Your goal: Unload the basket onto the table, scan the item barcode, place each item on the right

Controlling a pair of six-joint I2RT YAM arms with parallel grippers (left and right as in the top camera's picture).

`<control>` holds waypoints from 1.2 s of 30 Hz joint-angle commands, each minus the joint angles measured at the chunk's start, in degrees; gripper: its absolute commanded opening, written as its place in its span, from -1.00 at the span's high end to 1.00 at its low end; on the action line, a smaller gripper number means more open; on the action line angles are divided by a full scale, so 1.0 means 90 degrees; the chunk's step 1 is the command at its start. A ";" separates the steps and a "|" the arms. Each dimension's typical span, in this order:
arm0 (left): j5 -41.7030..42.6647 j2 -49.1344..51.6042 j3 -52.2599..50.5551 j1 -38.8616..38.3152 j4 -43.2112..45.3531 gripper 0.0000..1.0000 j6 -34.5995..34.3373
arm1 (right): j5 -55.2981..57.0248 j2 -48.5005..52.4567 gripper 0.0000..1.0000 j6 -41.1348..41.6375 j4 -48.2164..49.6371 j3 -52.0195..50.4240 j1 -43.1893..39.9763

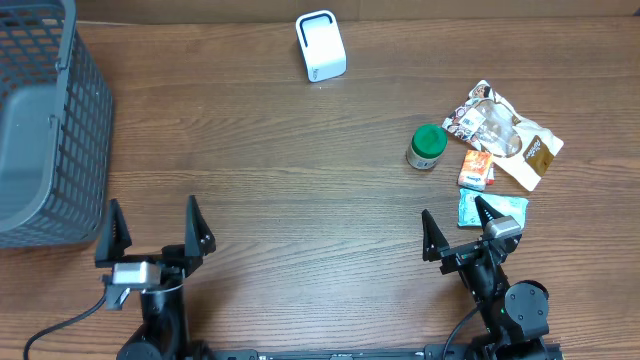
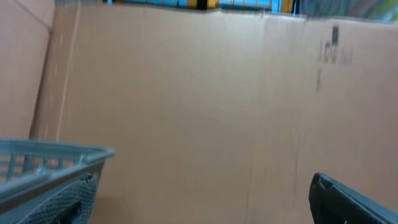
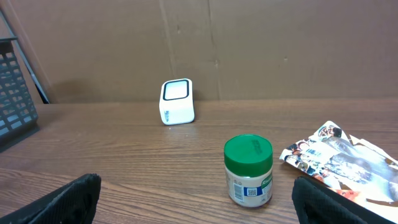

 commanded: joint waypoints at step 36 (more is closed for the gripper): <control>0.0126 -0.0075 -0.0124 0.0061 -0.3589 -1.00 0.0967 | 0.0080 -0.0063 -1.00 -0.0005 0.0012 -0.0068 -0.0036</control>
